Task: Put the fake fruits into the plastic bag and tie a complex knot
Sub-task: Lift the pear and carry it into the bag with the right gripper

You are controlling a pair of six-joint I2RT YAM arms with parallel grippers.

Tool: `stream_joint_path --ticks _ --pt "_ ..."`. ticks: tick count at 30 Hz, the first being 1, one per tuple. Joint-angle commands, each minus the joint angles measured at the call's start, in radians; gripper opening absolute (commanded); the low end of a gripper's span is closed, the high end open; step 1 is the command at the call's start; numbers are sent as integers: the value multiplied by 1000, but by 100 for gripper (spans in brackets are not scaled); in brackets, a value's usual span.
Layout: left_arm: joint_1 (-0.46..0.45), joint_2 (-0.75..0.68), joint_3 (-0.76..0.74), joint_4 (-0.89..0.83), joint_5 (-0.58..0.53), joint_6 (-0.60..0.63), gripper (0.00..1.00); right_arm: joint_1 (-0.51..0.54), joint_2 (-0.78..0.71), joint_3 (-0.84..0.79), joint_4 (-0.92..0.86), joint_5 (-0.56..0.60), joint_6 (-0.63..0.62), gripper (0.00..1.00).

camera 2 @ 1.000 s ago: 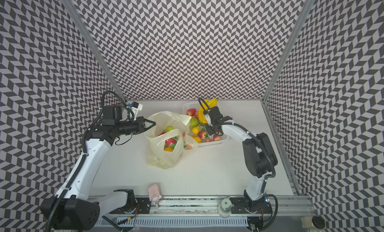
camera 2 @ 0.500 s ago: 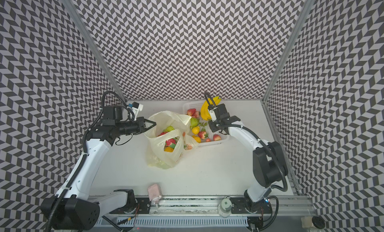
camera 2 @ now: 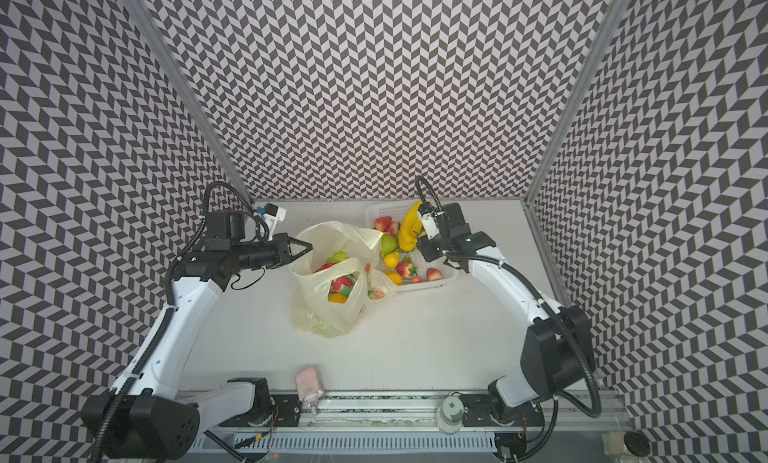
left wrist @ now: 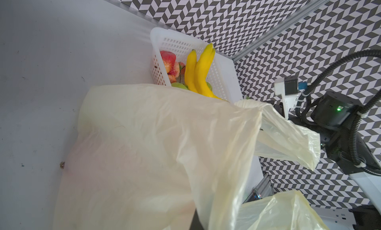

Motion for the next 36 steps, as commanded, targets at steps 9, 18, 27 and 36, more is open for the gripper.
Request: stream_joint_path --ticks 9,18,27,36 --pt "-6 -10 -10 20 16 0 0 -4 -157 -28 0 -166 49 24" --pt "-7 -6 -13 26 19 0 0 7 -306 -140 153 -389 155 24" --pt "-8 -5 -11 27 19 3 0 124 -344 -211 234 -423 224 24" --pt "-14 -4 -12 31 24 5 0 284 -268 -268 430 -386 338 23"
